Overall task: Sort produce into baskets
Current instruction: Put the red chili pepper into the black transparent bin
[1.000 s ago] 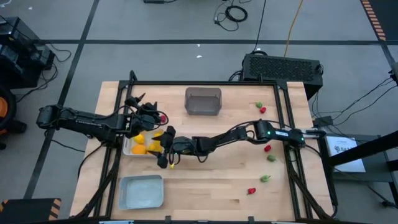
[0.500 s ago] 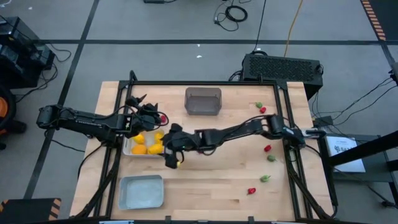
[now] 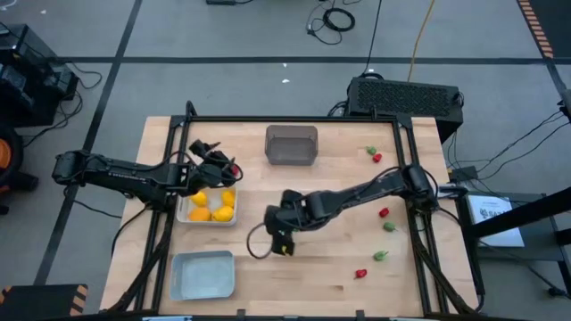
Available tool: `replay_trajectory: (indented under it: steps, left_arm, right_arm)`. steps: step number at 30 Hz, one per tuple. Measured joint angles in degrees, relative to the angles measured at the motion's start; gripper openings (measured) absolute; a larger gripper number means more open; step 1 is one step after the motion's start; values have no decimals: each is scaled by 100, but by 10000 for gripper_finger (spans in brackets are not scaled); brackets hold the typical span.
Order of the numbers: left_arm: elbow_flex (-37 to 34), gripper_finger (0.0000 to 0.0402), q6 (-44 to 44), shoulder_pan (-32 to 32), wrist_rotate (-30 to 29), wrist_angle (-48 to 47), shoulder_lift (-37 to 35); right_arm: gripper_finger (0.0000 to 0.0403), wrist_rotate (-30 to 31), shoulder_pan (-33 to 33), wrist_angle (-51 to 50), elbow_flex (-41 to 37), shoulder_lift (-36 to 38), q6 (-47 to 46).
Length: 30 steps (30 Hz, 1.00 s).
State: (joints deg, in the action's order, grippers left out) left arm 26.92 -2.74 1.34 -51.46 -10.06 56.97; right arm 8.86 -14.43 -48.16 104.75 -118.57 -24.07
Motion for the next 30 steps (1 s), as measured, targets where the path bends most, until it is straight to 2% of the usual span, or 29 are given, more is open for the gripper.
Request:
replay_trajectory:
  steps: [5, 10, 12, 15, 17, 21, 27, 30]
  left_arm:
    - [0, 341, 4, -2, 1243, 1117, 2]
    - [0, 341, 14, -2, 3459, 2286, 2]
    - [0, 341, -7, -4, 4336, 2489, 2]
    - [0, 341, -301, -40, 5188, 2491, 2]
    - [0, 341, -497, -107, 5402, 2383, 2]
    - [0, 341, -590, -274, 5449, 2281, 73]
    - [0, 341, -584, -417, 5448, 2301, 423]
    - [0, 341, -535, -394, 5437, 2410, 622]
  right_arm:
    - [309, 22, -250, -975, -2, 5, -520]
    - [309, 734, -423, -1027, -85, 5, -826]
    - [309, 791, -468, -974, -144, 5, -805]
    - [309, 799, -515, -775, -268, 5, -795]
    - [309, 804, -524, -475, -425, 5, -735]
    - [309, 907, -518, 216, -881, 1, -468]
    - [309, 1932, -508, 391, -1350, -6, -426]
    - [309, 2075, -451, 734, -1570, -6, -392]
